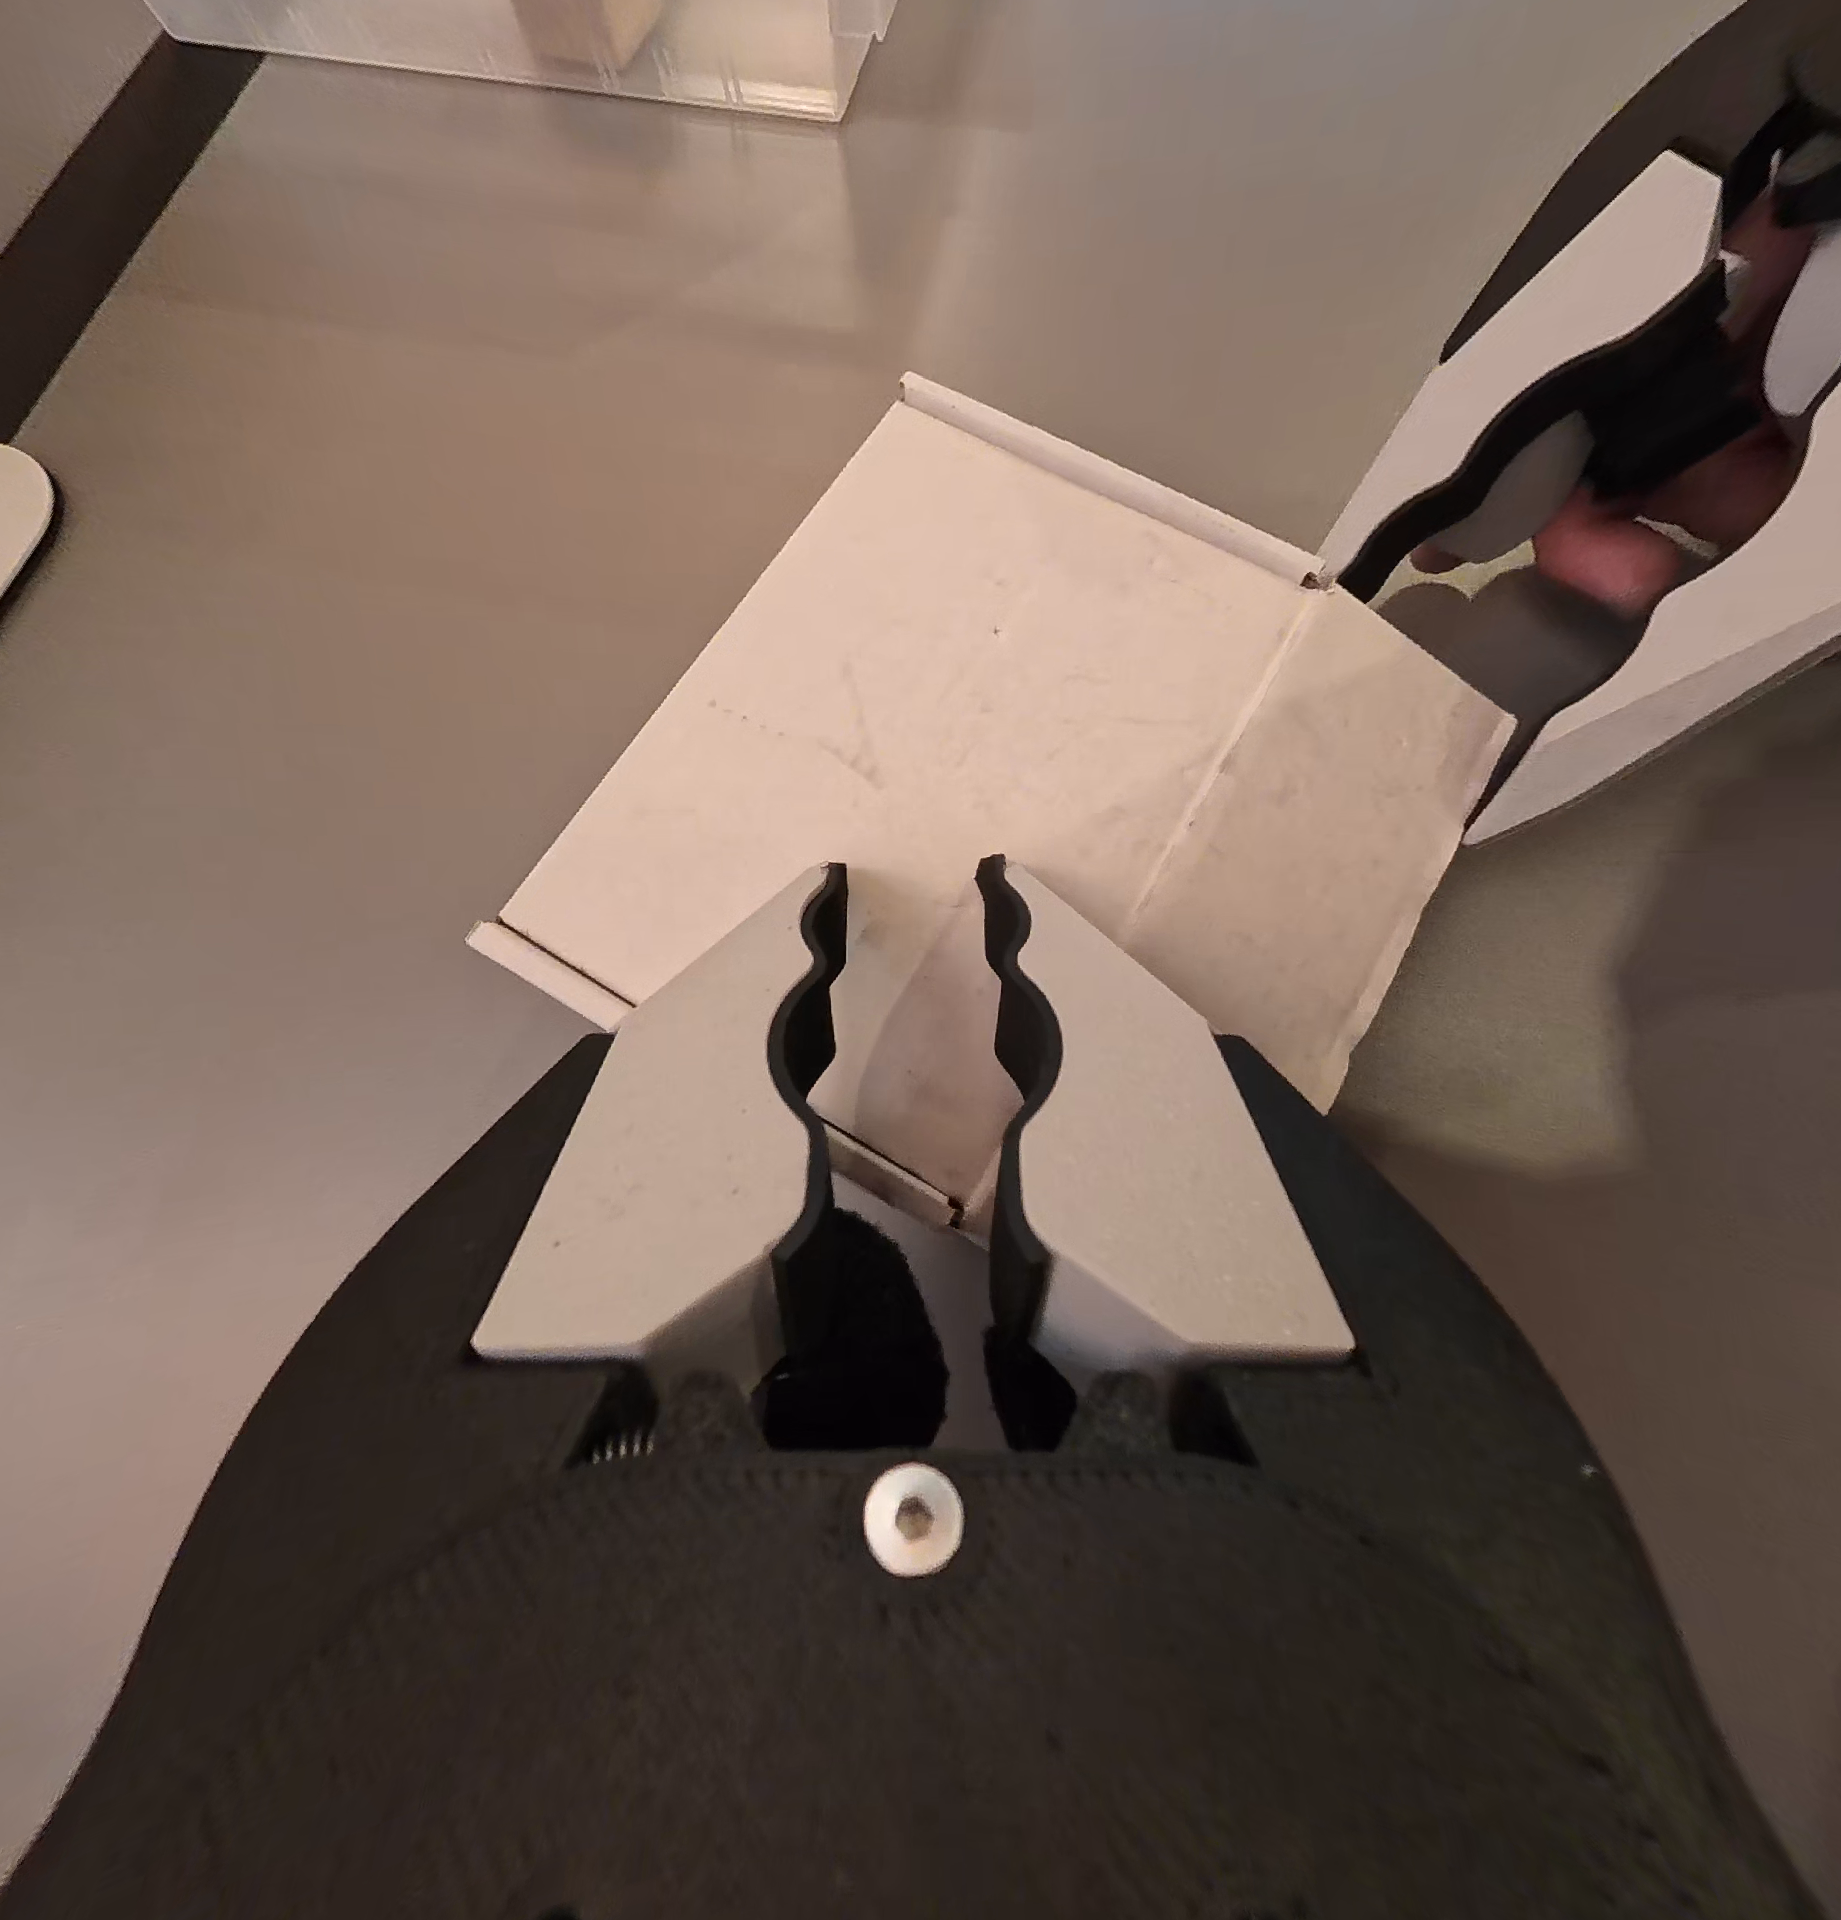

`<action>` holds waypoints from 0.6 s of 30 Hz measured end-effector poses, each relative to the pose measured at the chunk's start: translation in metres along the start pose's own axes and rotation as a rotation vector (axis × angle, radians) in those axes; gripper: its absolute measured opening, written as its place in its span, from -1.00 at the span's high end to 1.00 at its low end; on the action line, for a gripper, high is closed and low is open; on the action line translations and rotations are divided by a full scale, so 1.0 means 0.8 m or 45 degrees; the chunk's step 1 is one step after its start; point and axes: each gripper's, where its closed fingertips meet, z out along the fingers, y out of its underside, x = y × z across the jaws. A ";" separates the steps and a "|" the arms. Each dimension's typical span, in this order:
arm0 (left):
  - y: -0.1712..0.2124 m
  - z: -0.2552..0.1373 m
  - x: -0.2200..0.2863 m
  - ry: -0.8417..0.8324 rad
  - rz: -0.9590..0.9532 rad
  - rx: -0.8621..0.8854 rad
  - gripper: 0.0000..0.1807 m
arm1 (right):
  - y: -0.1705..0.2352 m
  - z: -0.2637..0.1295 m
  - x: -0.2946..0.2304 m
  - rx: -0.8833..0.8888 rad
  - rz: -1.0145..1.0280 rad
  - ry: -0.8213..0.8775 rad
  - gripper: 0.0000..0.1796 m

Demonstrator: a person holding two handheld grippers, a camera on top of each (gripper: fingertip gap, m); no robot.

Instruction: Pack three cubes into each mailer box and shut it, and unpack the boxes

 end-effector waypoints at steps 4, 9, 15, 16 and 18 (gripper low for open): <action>0.000 0.001 0.001 0.000 -0.001 0.004 0.73 | -0.002 0.001 -0.010 0.007 0.064 -0.071 0.41; -0.001 0.001 -0.001 -0.013 0.015 -0.011 0.72 | 0.000 -0.003 -0.004 -0.013 -0.012 -0.005 0.41; -0.001 0.001 -0.001 -0.009 0.014 -0.016 0.73 | 0.003 -0.001 -0.002 -0.011 -0.025 -0.008 0.45; -0.001 0.001 -0.001 -0.012 0.017 -0.019 0.73 | 0.004 0.000 -0.001 -0.009 -0.031 -0.011 0.44; -0.002 0.001 -0.001 -0.013 0.016 -0.020 0.73 | 0.004 0.000 0.000 -0.004 -0.034 -0.017 0.43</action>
